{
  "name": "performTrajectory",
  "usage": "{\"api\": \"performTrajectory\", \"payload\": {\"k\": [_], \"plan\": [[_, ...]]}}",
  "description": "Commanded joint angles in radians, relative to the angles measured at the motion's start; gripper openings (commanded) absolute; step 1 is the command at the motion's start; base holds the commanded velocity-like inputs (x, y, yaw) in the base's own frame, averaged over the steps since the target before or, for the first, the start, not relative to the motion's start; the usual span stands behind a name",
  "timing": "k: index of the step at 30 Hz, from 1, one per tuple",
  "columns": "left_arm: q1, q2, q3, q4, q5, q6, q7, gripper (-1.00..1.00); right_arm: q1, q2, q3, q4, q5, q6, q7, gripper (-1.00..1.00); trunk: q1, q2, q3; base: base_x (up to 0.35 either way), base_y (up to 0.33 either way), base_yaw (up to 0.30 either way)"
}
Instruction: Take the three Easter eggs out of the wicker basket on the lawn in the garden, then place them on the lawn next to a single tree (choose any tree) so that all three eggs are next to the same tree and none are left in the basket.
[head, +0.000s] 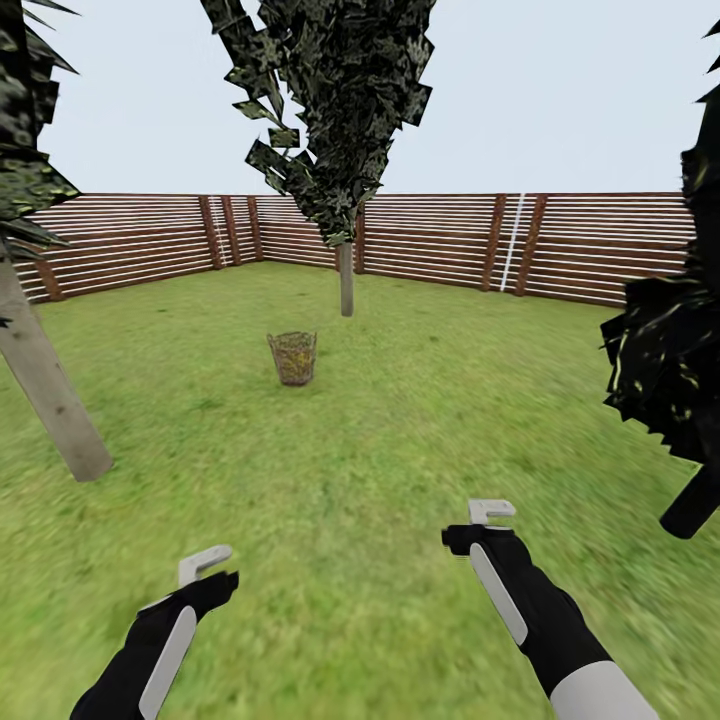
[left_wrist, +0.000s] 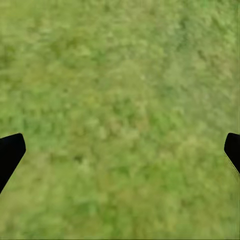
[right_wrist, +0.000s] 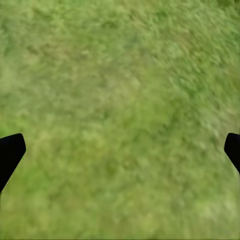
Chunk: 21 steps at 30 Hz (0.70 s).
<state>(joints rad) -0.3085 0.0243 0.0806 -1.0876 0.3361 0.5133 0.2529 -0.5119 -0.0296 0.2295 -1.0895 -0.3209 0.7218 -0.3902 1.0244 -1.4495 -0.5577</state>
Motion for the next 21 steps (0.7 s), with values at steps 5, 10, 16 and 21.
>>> {"api": "performTrajectory", "payload": {"k": [5,10,16,21], "plan": [[0.000,0.001,-0.001,-0.004,0.011,0.004,0.007,1.00,-0.001,-0.001,0.004,-0.001,-0.010,0.002,-0.010,1.00,0.001,-0.001,-0.001,0.328,0.000,0.000],[0.000,0.001,-0.001,-0.007,0.011,0.004,0.006,1.00,-0.001,-0.001,0.004,-0.001,-0.010,0.002,-0.010,1.00,0.001,-0.001,-0.001,0.328,0.000,0.000],[0.000,0.001,-0.001,-0.008,0.011,0.004,0.006,1.00,-0.001,0.000,0.009,-0.021,-0.010,0.003,-0.011,1.00,0.001,-0.001,-0.001,0.328,0.000,0.000],[0.000,0.000,-0.001,-0.008,0.011,0.004,0.006,1.00,-0.001,-0.001,0.010,-0.030,-0.010,0.004,-0.012,1.00,0.001,-0.001,-0.001,0.328,0.000,0.000]]}}
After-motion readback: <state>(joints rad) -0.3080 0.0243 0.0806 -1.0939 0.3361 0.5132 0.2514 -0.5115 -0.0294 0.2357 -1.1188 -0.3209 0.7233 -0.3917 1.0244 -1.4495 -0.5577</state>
